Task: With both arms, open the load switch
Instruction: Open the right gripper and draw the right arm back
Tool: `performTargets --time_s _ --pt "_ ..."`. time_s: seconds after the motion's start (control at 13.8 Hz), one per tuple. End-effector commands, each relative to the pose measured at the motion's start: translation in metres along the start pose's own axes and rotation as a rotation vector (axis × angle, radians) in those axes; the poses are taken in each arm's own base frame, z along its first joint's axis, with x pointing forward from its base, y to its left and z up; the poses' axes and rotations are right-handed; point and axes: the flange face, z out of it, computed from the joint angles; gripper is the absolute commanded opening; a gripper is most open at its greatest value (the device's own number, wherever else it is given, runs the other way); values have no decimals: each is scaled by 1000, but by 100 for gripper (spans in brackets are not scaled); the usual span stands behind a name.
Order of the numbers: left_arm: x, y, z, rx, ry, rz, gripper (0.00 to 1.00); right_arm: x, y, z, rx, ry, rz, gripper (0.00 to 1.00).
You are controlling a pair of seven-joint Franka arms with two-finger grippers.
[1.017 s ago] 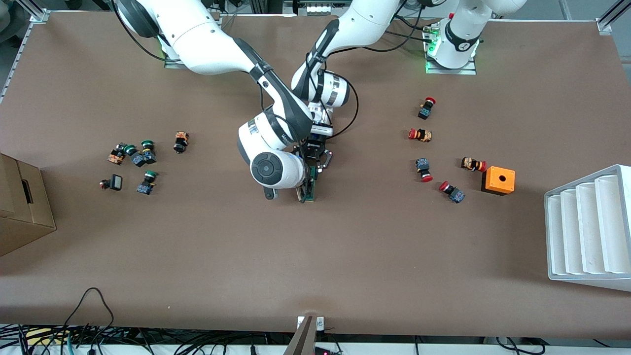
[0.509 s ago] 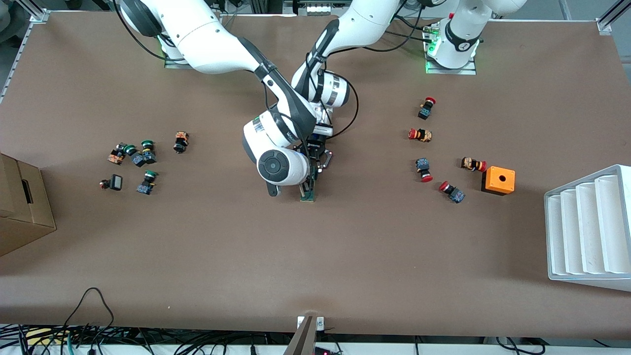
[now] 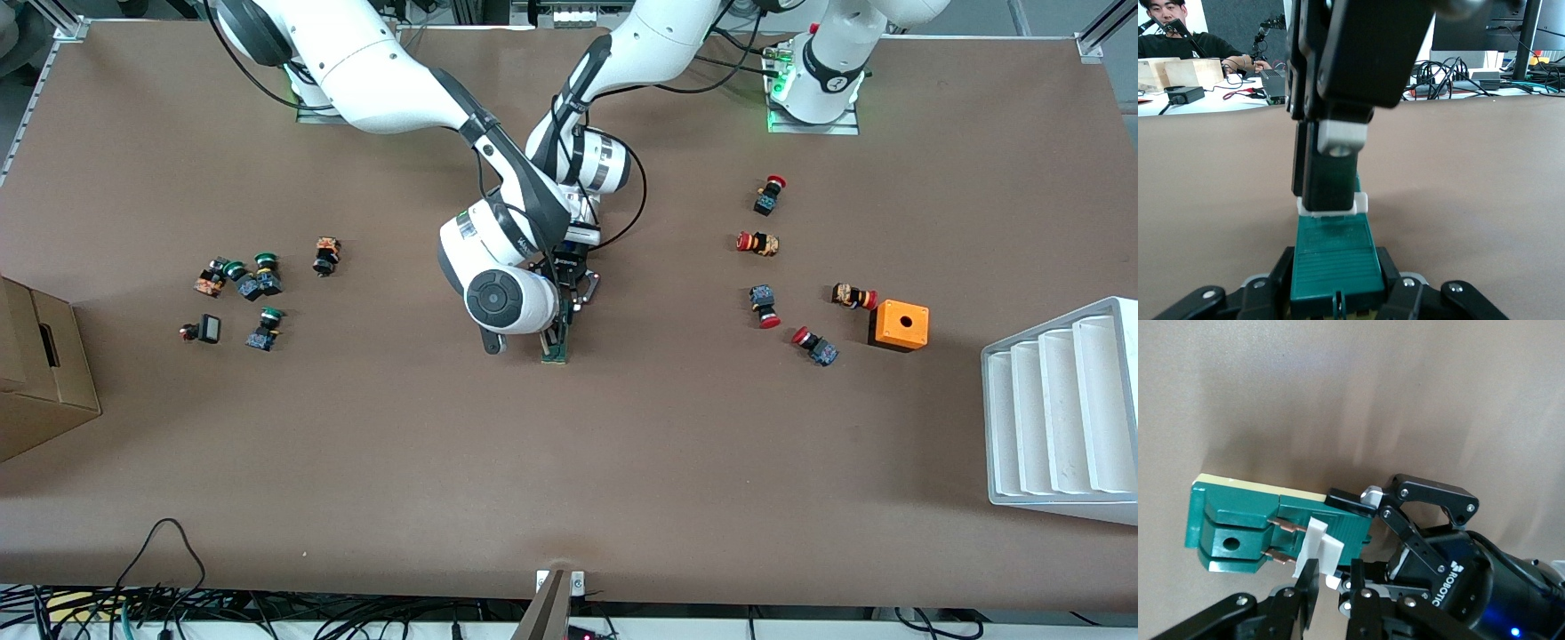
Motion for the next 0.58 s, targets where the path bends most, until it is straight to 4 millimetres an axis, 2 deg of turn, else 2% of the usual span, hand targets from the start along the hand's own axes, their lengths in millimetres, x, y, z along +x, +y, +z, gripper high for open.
performTargets --time_s 0.0,0.29,0.44,0.51 --pt "-22 1 12 -31 -9 -38 41 -1 9 6 7 25 -10 26" --pt "-22 1 12 -31 -9 -39 41 -2 8 0 10 17 -15 26" --pt "-22 1 12 -31 -9 -38 41 0 8 -32 43 2 -13 29" --pt "-22 1 12 -31 -9 -39 41 3 8 -53 63 -8 -10 53"
